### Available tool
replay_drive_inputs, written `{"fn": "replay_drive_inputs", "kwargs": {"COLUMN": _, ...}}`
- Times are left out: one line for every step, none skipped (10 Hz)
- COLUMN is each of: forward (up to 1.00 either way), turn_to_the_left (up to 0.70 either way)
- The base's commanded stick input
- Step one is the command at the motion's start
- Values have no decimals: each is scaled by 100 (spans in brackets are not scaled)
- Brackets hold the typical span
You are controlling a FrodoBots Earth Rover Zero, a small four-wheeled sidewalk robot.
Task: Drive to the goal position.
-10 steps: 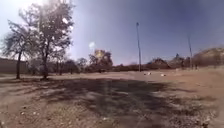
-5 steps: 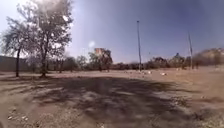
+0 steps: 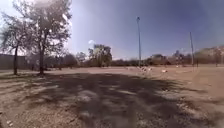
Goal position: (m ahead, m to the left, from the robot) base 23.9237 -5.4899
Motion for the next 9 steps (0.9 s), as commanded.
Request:
{"fn": "replay_drive_inputs", "kwargs": {"forward": 50, "turn_to_the_left": 0}}
{"fn": "replay_drive_inputs", "kwargs": {"forward": 50, "turn_to_the_left": 0}}
{"fn": "replay_drive_inputs", "kwargs": {"forward": 50, "turn_to_the_left": 0}}
{"fn": "replay_drive_inputs", "kwargs": {"forward": 50, "turn_to_the_left": 0}}
{"fn": "replay_drive_inputs", "kwargs": {"forward": 50, "turn_to_the_left": 0}}
{"fn": "replay_drive_inputs", "kwargs": {"forward": 50, "turn_to_the_left": 0}}
{"fn": "replay_drive_inputs", "kwargs": {"forward": 50, "turn_to_the_left": 0}}
{"fn": "replay_drive_inputs", "kwargs": {"forward": 50, "turn_to_the_left": 0}}
{"fn": "replay_drive_inputs", "kwargs": {"forward": 50, "turn_to_the_left": 0}}
